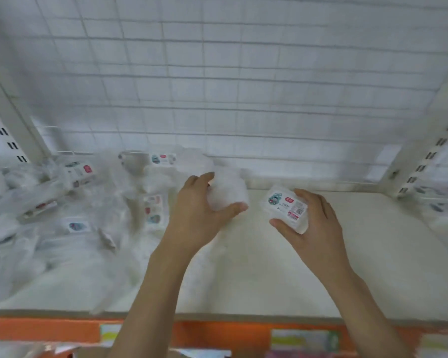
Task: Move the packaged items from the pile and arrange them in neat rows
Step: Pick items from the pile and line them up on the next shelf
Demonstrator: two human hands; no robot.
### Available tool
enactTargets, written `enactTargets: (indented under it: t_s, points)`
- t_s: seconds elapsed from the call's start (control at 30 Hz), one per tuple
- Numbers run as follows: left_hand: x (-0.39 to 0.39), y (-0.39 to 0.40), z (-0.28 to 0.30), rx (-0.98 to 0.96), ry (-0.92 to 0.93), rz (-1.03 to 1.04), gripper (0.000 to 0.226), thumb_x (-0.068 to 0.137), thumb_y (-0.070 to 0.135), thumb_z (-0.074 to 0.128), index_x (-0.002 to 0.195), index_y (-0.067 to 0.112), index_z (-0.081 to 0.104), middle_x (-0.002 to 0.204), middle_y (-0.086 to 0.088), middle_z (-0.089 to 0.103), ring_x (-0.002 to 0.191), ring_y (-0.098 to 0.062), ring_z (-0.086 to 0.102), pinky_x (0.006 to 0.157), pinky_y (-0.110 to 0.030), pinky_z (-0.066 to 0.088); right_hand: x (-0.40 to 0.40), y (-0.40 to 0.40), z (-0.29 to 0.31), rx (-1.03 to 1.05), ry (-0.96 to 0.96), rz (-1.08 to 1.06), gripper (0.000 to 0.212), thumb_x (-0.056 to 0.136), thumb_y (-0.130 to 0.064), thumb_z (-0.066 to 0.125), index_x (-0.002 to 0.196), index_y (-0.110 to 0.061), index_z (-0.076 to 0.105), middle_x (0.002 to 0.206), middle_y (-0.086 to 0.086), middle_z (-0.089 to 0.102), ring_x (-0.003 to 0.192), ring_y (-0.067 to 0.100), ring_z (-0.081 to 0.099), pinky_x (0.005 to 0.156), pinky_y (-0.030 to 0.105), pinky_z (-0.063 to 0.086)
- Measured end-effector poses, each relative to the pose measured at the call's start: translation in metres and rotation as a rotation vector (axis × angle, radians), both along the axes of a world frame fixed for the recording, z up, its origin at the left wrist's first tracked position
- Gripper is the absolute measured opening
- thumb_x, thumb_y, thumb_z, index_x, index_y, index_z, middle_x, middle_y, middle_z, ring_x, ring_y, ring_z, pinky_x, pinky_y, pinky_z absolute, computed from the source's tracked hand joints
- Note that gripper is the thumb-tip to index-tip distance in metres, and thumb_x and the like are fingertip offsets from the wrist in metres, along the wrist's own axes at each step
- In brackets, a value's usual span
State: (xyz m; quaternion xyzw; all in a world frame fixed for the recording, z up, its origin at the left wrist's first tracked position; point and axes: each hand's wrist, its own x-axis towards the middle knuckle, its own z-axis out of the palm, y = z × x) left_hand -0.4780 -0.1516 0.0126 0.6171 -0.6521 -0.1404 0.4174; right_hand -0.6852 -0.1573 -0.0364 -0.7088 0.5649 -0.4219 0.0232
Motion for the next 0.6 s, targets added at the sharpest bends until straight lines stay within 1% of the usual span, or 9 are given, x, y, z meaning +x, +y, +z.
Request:
enactTargets:
  t_s: [0.03,0.1,0.2,0.27,0.33,0.4,0.47,0.53,0.6]
  points:
    - [-0.021,0.005,-0.005,0.013,-0.034,-0.044,0.070,0.069,0.036,0.077,0.129,0.013,0.049,0.108,0.004,0.043,0.095,-0.007,0.044,0.075,-0.002,0.023,-0.023,0.004,-0.002,0.023,-0.005,0.002,0.064,0.068,-0.033,0.078,0.121,-0.010,0.050,0.112,0.005,0.056,0.101,0.023,0.051,0.084,0.022,0.034]
    - [-0.061,0.015,-0.013,0.034,-0.082,-0.138,0.054,0.072,0.023,0.076,0.121,0.014,0.056,0.105,0.004,0.041,0.092,-0.009,0.046,0.076,-0.001,0.026,-0.065,0.013,-0.005,0.055,-0.015,-0.004,0.064,0.070,-0.030,0.078,0.123,-0.010,0.049,0.115,0.007,0.054,0.103,0.025,0.053,0.084,0.026,0.038]
    - [-0.106,0.024,-0.024,-0.024,-0.123,-0.179,0.034,0.069,0.002,0.069,0.100,0.014,0.062,0.091,0.009,0.042,0.078,-0.009,0.047,0.069,-0.005,0.034,-0.112,0.023,-0.005,0.078,-0.018,-0.012,0.065,0.071,-0.024,0.077,0.126,-0.010,0.047,0.117,0.006,0.049,0.100,0.021,0.053,0.081,0.024,0.038]
    - [-0.126,0.027,-0.026,-0.063,-0.110,-0.186,0.031,0.069,-0.003,0.065,0.095,0.012,0.059,0.091,0.007,0.045,0.082,-0.016,0.050,0.069,-0.013,0.036,-0.134,0.027,-0.005,0.092,-0.016,-0.002,0.066,0.073,-0.021,0.076,0.129,-0.009,0.044,0.119,0.006,0.044,0.095,0.013,0.049,0.077,0.019,0.037]
    - [-0.139,0.029,-0.027,-0.088,-0.098,-0.195,0.029,0.075,0.000,0.064,0.100,0.013,0.054,0.099,0.003,0.048,0.084,-0.018,0.050,0.067,-0.021,0.038,-0.148,0.029,-0.008,0.083,-0.004,0.009,0.068,0.073,-0.019,0.076,0.131,-0.008,0.042,0.120,0.006,0.041,0.092,0.003,0.041,0.075,0.012,0.035]
    - [-0.150,0.029,-0.028,-0.085,-0.090,-0.211,0.028,0.083,0.011,0.061,0.107,0.017,0.048,0.108,0.005,0.046,0.083,-0.015,0.049,0.065,-0.020,0.034,-0.157,0.028,-0.012,0.078,-0.018,0.029,0.069,0.072,-0.017,0.076,0.131,-0.005,0.043,0.119,0.008,0.039,0.089,-0.005,0.035,0.078,0.006,0.032]
    - [-0.158,0.028,-0.030,-0.056,-0.090,-0.230,0.028,0.088,0.022,0.058,0.113,0.021,0.044,0.112,0.006,0.045,0.081,-0.012,0.047,0.066,-0.020,0.033,-0.164,0.026,-0.015,0.070,-0.025,0.041,0.067,0.071,-0.015,0.077,0.129,-0.003,0.046,0.118,0.011,0.040,0.087,-0.007,0.034,0.081,0.002,0.029]
    - [-0.166,0.024,-0.034,-0.024,-0.098,-0.248,0.029,0.089,0.029,0.057,0.114,0.024,0.043,0.109,0.005,0.049,0.081,-0.013,0.048,0.069,-0.023,0.034,-0.171,0.025,-0.018,0.060,-0.038,0.045,0.067,0.069,-0.013,0.079,0.127,-0.003,0.047,0.116,0.011,0.040,0.087,-0.006,0.034,0.079,-0.005,0.028]
    - [-0.176,0.019,-0.038,0.003,-0.101,-0.270,0.032,0.088,0.033,0.058,0.114,0.026,0.041,0.104,0.005,0.051,0.088,-0.018,0.051,0.073,-0.026,0.037,-0.180,0.025,-0.019,0.055,-0.045,0.038,0.067,0.069,-0.012,0.079,0.127,-0.003,0.048,0.117,0.011,0.039,0.088,-0.006,0.034,0.078,-0.009,0.025]
